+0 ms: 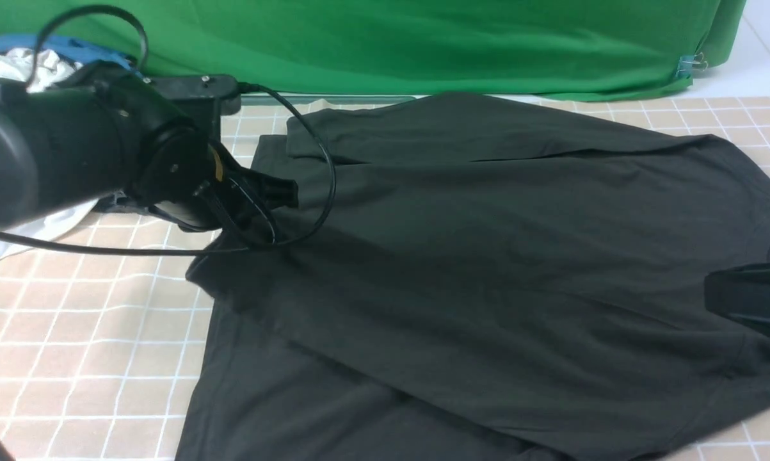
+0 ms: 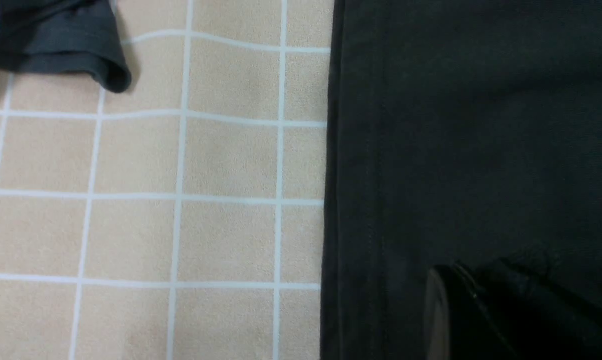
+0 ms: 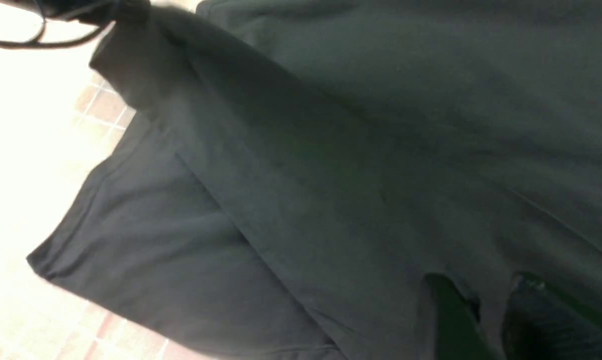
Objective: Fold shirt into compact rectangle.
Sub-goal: 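Fold the left side of the black T-shirt inward over its body, then grab the top left corner of the dark shirt with the left gripper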
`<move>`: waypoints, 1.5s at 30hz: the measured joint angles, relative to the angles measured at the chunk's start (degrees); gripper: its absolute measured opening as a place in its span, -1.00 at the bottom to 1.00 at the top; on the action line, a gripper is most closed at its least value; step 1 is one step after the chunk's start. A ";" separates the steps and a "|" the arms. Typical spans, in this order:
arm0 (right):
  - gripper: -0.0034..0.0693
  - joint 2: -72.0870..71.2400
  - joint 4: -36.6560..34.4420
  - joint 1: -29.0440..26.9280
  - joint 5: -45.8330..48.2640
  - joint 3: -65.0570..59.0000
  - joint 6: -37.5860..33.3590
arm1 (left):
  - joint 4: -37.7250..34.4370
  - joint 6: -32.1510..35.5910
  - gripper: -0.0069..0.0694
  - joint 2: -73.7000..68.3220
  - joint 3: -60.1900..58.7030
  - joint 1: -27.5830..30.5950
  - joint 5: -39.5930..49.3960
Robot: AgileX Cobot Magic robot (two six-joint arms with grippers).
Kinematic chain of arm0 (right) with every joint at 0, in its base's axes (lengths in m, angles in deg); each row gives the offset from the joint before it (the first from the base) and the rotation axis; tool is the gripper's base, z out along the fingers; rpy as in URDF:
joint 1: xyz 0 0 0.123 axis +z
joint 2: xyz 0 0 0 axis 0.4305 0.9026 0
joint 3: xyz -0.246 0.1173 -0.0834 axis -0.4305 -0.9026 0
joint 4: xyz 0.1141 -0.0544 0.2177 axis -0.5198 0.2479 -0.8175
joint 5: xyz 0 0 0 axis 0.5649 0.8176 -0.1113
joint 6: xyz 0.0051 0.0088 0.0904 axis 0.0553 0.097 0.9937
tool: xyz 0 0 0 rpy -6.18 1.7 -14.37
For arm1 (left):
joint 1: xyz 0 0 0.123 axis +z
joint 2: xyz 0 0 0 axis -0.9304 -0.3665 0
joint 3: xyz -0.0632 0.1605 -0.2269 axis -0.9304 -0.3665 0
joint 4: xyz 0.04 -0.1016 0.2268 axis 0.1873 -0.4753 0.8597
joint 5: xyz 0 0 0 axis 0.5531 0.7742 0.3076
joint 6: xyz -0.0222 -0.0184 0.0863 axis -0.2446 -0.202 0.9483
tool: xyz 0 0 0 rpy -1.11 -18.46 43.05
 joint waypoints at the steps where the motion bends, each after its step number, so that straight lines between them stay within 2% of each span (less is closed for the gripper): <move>1: -0.31 0.00 0.08 0.00 0.12 0.00 0.33 | 0.54 0.00 -0.37 -0.09 0.00 0.00 0.05; 5: -0.34 0.15 4.34 0.00 2.50 0.00 5.97 | 0.69 0.16 -0.11 1.10 0.00 0.00 3.25; 7: -0.44 1.32 8.71 0.00 6.58 0.00 10.01 | -1.57 1.65 -0.11 2.84 0.00 0.00 6.66; 8: -0.51 1.97 10.90 0.00 8.07 0.00 10.94 | -3.60 2.56 -0.14 3.85 0.00 0.06 8.38; 11: -0.77 6.92 17.79 0.00 14.29 0.05 15.27 | -15.36 10.42 -0.44 9.11 -2.56 0.00 10.21; 12: -0.80 9.35 19.03 0.00 15.08 0.05 16.36 | -20.34 14.22 -0.59 11.62 -5.48 -0.28 9.10; 15: -0.81 13.67 19.71 0.00 14.88 0.05 17.44 | -26.81 16.25 -0.73 15.51 -10.70 -1.20 7.14; 16: -0.78 16.92 19.71 0.00 14.66 0.05 18.01 | -30.49 16.49 -0.79 17.79 -15.07 -2.01 6.96; 19: -0.58 21.25 19.71 0.00 14.28 0.05 18.29 | -31.93 16.80 -0.79 18.56 -20.39 -2.73 6.96; 21: -0.18 26.30 19.71 0.00 10.00 -0.13 17.71 | -32.48 16.92 -0.79 17.98 -25.28 -2.91 6.37; 25: 0.14 31.75 18.81 0.00 5.61 -0.13 18.31 | -32.54 17.06 -0.79 16.70 -30.13 -2.91 3.34; 29: 0.21 35.59 18.20 0.00 5.32 -0.13 19.43 | -32.60 17.10 -0.79 15.45 -32.84 -2.91 1.72; 39: 0.61 44.51 17.94 0.00 4.51 -0.13 23.81 | -33.17 17.27 -0.79 14.77 -34.40 -2.91 -0.31; 43: 0.61 47.41 17.76 0.00 3.39 0.02 24.47 | -33.17 17.27 -0.79 14.77 -34.40 -2.91 -0.39; 45: 0.50 47.72 17.22 0.00 3.39 0.15 23.96 | -33.33 17.27 -0.79 14.77 -34.40 -2.91 -0.45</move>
